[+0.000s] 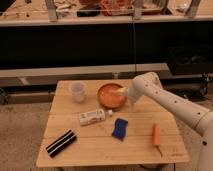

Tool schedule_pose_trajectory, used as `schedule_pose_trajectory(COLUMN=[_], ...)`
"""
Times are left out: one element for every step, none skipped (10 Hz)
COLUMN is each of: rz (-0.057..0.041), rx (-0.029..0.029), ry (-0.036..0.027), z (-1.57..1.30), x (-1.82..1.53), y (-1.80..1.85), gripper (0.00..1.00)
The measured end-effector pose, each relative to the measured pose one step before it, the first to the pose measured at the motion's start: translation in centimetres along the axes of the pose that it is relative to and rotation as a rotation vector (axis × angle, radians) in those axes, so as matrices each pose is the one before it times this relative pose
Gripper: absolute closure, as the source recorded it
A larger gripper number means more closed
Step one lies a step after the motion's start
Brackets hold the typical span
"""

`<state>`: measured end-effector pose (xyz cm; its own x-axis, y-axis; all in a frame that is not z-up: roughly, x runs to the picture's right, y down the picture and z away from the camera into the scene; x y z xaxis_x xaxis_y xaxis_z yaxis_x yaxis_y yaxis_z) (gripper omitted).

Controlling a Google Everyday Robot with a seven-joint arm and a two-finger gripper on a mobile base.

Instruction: Drag the ceramic bowl in a circle

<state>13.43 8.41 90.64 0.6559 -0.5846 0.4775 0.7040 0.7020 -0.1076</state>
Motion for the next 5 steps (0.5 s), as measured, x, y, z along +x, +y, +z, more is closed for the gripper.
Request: schedule_pose_trajectory(rz=[-0.00412, -0.00453, -0.00405, -0.00296, -0.00225], rx=[-0.00385, -0.00474, -0.0039, -0.00395, -0.00475], ry=[-0.00746, -0.00785, -0.00602, -0.00589, -0.00613], z=[0.269, 0.434, 0.179, 0.161, 0.153], x=[0.119, -0.001, 0.01, 0.04, 0.138], y=[0.172, 0.162, 0.003, 0.079, 0.157], gripper=[0.2, 0.2, 0.2, 0.2, 0.2])
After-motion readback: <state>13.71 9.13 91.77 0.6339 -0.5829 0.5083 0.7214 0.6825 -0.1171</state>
